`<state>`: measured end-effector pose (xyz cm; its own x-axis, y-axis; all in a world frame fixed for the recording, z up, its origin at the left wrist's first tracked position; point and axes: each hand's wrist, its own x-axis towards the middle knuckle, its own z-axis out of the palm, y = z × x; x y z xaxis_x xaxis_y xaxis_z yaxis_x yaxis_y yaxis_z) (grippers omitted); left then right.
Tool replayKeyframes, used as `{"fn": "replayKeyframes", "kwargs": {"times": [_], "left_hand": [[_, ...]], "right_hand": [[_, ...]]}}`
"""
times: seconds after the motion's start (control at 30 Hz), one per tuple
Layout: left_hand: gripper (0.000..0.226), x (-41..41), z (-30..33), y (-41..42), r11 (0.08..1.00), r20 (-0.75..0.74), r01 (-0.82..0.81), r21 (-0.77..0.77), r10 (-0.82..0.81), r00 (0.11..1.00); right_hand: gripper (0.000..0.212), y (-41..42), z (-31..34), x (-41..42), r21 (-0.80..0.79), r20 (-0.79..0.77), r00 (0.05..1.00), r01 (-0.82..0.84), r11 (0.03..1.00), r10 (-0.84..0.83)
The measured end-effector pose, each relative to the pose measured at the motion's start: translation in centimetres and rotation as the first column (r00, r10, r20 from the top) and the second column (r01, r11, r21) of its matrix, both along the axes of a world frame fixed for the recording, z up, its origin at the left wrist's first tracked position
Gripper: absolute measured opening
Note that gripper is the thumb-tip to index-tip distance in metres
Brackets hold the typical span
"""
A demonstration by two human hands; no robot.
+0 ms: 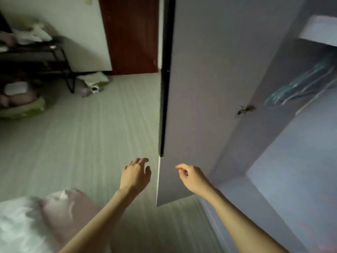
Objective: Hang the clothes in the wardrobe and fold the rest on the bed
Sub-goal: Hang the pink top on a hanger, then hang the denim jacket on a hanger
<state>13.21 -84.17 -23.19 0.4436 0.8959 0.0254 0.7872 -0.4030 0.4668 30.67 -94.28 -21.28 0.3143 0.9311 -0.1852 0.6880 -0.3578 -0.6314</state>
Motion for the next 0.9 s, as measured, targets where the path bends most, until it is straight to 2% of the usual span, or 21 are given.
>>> {"fn": "replayKeyframes", "kwargs": {"times": [0.13,0.23,0.3,0.43,0.57,0.67,0.8,0.9], "left_hand": [[0.035,-9.6,-0.7,-1.3,0.943,0.012,-0.332,-0.017,0.332,0.943],[0.034,-16.6,-1.0,-4.4,0.832,0.017,-0.554,-0.035,0.554,0.832],[0.034,-21.0,-1.2,-7.2,0.736,0.020,-0.676,-0.037,0.677,0.735],[0.033,-29.7,-1.8,-14.0,0.477,0.036,-0.876,-0.073,0.879,0.475],[0.036,-37.1,-2.7,-20.7,0.220,0.000,-0.967,-0.128,0.975,0.222],[0.038,-42.5,-3.7,-24.9,0.066,-0.003,-0.985,-0.162,0.998,0.067],[0.039,-49.6,-5.2,-28.0,-0.032,0.016,-0.974,-0.226,0.999,-0.037],[0.035,-55.3,-6.9,-29.2,-0.070,0.010,-0.964,-0.256,0.997,-0.075]], "right_hand": [[0.029,5.0,-1.7,-7.2,-0.040,-0.074,0.951,-0.304,0.952,0.300],[0.030,7.0,-2.8,-13.8,-0.066,-0.079,0.848,-0.528,0.847,0.523],[0.030,7.4,-3.2,-18.5,-0.085,-0.079,0.759,-0.651,0.754,0.647],[0.030,6.7,-3.9,-28.3,-0.108,-0.099,0.551,-0.834,0.542,0.829],[0.030,4.7,-4.7,-37.2,-0.150,-0.126,0.333,-0.938,0.314,0.935],[0.030,3.1,-5.5,-43.5,-0.170,-0.160,0.222,-0.966,0.195,0.962],[0.030,1.6,-6.4,-51.9,-0.177,-0.191,0.159,-0.976,0.125,0.969],[0.031,0.9,-7.5,-58.5,-0.195,-0.193,0.119,-0.977,0.081,0.974]]}}
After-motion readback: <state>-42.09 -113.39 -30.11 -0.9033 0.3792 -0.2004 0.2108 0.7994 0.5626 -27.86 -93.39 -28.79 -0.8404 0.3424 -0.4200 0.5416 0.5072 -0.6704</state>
